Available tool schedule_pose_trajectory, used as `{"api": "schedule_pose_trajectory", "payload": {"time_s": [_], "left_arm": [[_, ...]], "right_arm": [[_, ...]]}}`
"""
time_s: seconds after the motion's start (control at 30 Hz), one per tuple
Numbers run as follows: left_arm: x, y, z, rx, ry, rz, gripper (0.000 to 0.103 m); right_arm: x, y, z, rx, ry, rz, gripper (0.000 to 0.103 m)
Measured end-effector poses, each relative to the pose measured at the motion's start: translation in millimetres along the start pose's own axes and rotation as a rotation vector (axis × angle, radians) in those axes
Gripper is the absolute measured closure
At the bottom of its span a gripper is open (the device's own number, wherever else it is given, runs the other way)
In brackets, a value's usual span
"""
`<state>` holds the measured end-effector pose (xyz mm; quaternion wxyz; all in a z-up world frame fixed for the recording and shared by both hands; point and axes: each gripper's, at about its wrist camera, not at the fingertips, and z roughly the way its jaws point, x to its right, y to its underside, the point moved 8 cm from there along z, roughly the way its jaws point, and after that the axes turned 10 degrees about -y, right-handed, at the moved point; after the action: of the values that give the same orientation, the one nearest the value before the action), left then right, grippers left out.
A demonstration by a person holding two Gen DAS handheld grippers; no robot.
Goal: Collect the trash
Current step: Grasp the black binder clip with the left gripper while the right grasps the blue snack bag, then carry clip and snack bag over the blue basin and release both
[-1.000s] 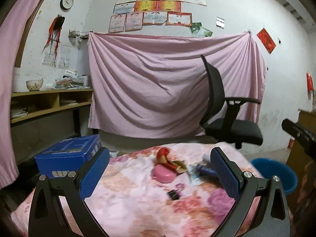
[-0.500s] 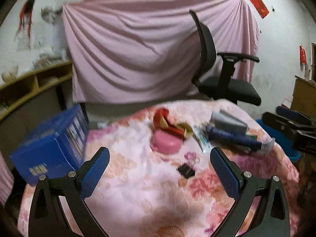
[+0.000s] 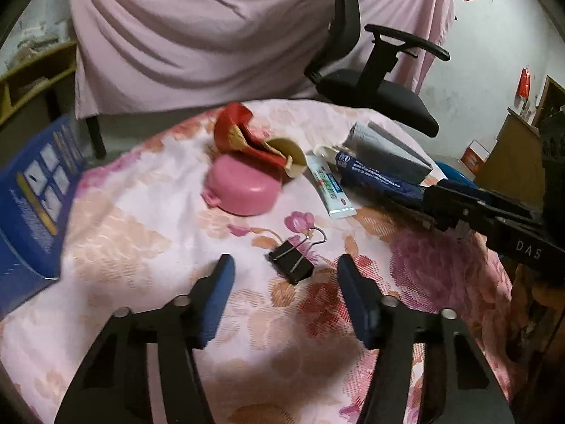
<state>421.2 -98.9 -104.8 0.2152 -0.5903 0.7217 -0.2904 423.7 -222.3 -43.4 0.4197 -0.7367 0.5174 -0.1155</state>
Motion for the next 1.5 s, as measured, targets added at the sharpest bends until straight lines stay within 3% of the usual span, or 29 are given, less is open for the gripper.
{"api": "schedule_pose_trajectory", "payload": {"time_s": [0.13,0.3,0.63,0.87,1.03,1.3,1.5], "left_arm": [[1,-2,3,-0.018,0.024,-0.004,0.058],[-3,-6,6,-0.031,0.001,-0.010,0.081],[0,-4,-4,0.022,-0.059,-0.030,0.090],[4,-5,-25,0.117,-0.079,-0.090,0.090],[20,-18,-49,0.236,-0.079,-0.089,0.090],[74,-65,-92,0.444,-0.033,-0.053,0.090],[125,-91,-120,0.568,0.015,0.013,0.090]], "right_arm": [[3,5,6,-0.036,-0.050,0.038,0.061],[6,11,11,-0.071,-0.083,0.082,0.067],[-11,12,-1,-0.046,-0.120,0.026,0.073],[-21,5,-30,0.079,-0.147,-0.020,0.073],[-26,-7,-57,0.211,-0.142,-0.069,0.073],[-6,-33,-126,0.491,-0.047,-0.101,0.073],[22,-41,-170,0.620,0.046,-0.096,0.073]]}}
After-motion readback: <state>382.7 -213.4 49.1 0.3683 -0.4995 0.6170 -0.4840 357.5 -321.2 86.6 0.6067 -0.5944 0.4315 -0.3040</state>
